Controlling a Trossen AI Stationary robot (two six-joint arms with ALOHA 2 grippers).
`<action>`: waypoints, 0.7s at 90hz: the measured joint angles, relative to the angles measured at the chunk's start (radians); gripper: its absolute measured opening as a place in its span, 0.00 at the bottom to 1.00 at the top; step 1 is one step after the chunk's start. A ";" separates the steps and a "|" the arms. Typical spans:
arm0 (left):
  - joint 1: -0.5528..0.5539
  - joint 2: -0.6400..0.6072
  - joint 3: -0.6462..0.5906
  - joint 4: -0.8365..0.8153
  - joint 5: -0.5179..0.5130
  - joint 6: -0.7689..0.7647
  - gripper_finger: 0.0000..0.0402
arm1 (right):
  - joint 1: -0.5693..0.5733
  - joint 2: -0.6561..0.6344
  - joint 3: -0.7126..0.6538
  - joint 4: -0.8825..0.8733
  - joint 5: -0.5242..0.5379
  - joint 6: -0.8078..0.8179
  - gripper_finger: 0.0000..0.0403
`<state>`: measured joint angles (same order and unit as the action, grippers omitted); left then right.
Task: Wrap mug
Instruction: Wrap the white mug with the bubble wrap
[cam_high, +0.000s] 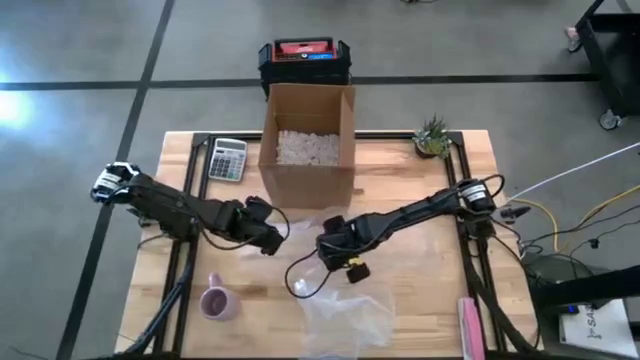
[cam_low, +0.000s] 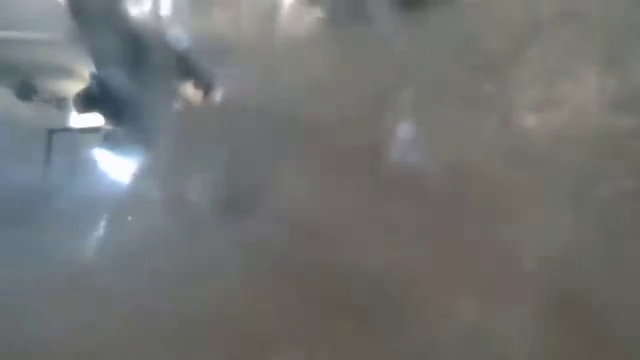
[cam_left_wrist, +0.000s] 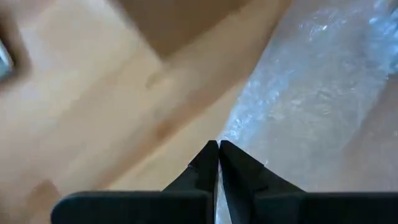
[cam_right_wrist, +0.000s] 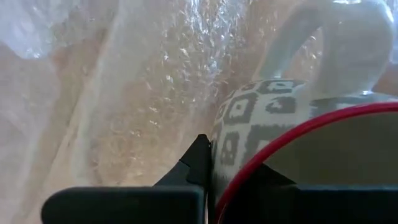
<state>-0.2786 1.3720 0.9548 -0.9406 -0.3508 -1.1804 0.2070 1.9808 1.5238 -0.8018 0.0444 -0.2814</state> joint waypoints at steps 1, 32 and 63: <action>-0.001 0.000 -0.002 0.002 0.008 -0.004 0.00 | 0.000 0.000 0.000 0.000 0.000 -0.001 0.01; -0.022 -0.022 -0.007 -0.003 -0.117 0.033 0.00 | 0.000 0.000 0.000 0.085 0.011 -0.011 0.14; -0.013 -0.030 -0.009 -0.013 -0.137 0.069 0.23 | -0.001 -0.008 0.012 0.083 0.011 -0.046 0.44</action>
<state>-0.2913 1.3423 0.9463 -0.9534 -0.4879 -1.1115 0.2062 1.9728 1.5357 -0.7185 0.0551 -0.3275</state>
